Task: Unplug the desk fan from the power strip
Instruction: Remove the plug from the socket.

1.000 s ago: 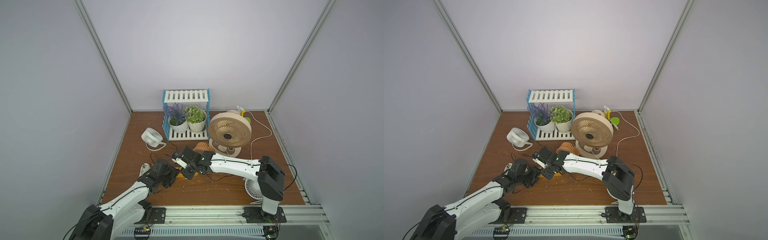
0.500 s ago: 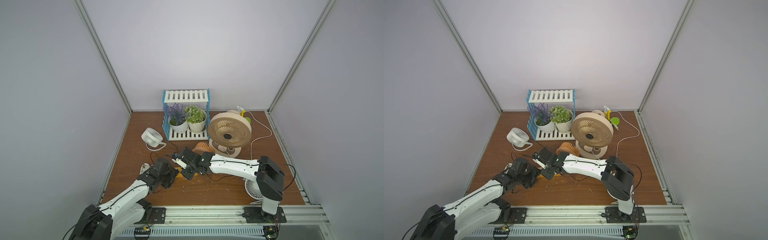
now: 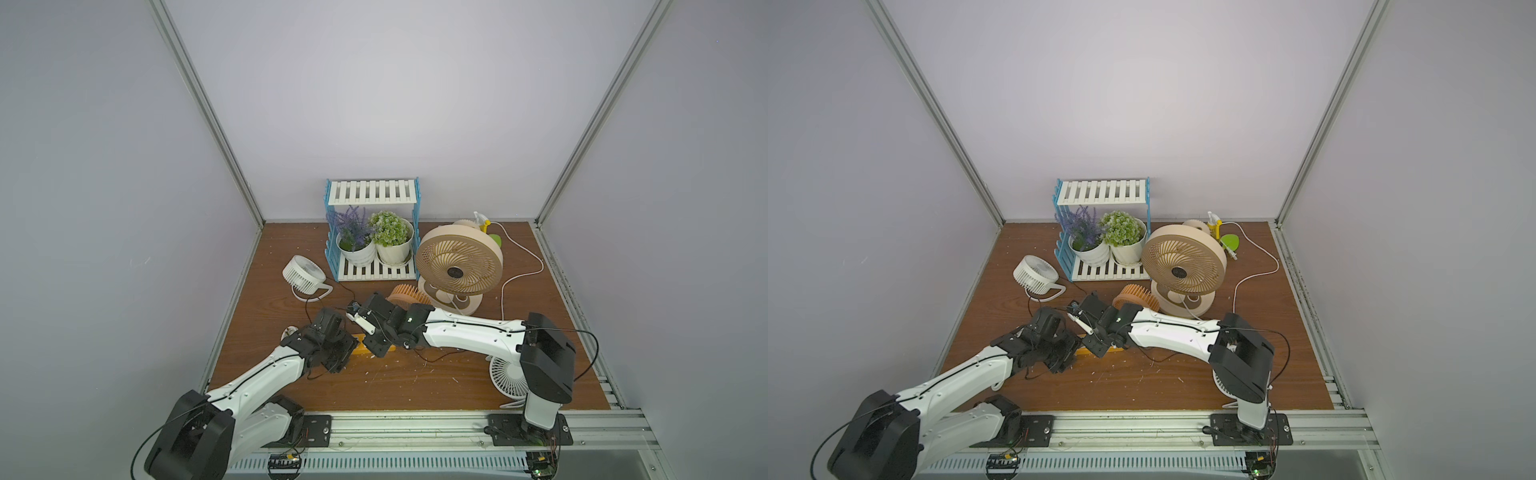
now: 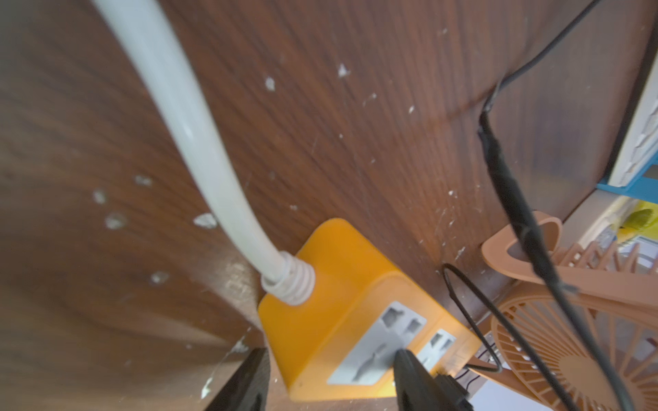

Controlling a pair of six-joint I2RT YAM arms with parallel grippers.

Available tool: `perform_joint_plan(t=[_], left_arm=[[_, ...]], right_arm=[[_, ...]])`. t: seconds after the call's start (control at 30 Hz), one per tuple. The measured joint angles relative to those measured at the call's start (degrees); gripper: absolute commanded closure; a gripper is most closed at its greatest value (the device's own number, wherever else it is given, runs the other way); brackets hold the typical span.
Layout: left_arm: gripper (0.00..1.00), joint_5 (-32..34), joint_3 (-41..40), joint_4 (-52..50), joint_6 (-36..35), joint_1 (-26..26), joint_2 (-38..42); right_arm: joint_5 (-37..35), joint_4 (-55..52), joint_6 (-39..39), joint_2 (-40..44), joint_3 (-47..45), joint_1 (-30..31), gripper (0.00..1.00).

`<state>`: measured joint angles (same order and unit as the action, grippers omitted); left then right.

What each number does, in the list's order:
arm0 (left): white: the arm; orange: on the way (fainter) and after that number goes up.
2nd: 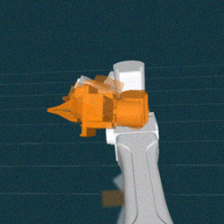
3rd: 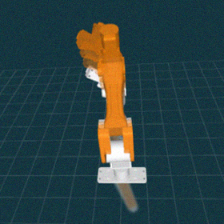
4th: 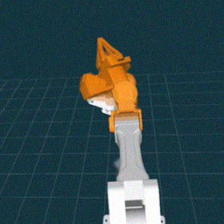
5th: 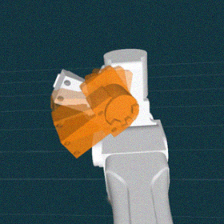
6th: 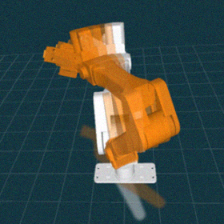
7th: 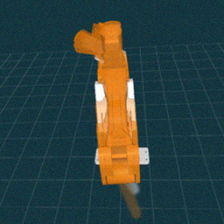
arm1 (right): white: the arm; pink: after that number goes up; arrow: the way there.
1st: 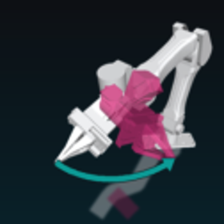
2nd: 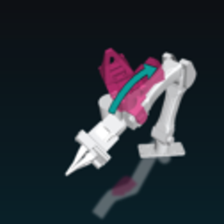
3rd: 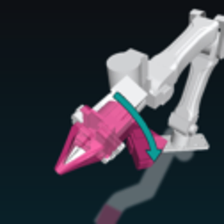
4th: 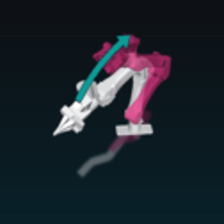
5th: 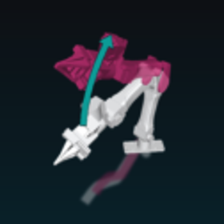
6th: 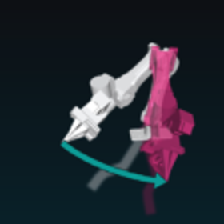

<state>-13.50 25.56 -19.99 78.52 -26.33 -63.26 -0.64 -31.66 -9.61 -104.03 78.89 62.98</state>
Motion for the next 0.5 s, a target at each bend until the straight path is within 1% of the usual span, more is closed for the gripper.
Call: perform_joint_plan(t=[0.3, 0.5], left_arm=[[0.44, 0.2, 3.0, -4.1, -2.3, 0.0, -2.0], [0.44, 0.2, 4.0, -5.6, -3.2, 0.0, -2.9]], right_arm=[[-1.8, -0.7, -0.4, 1.2, 0.0, -0.1, 1.0], [-2.2, 0.9, -0.5, 4.8, 0.1, 0.0, 1.0]])
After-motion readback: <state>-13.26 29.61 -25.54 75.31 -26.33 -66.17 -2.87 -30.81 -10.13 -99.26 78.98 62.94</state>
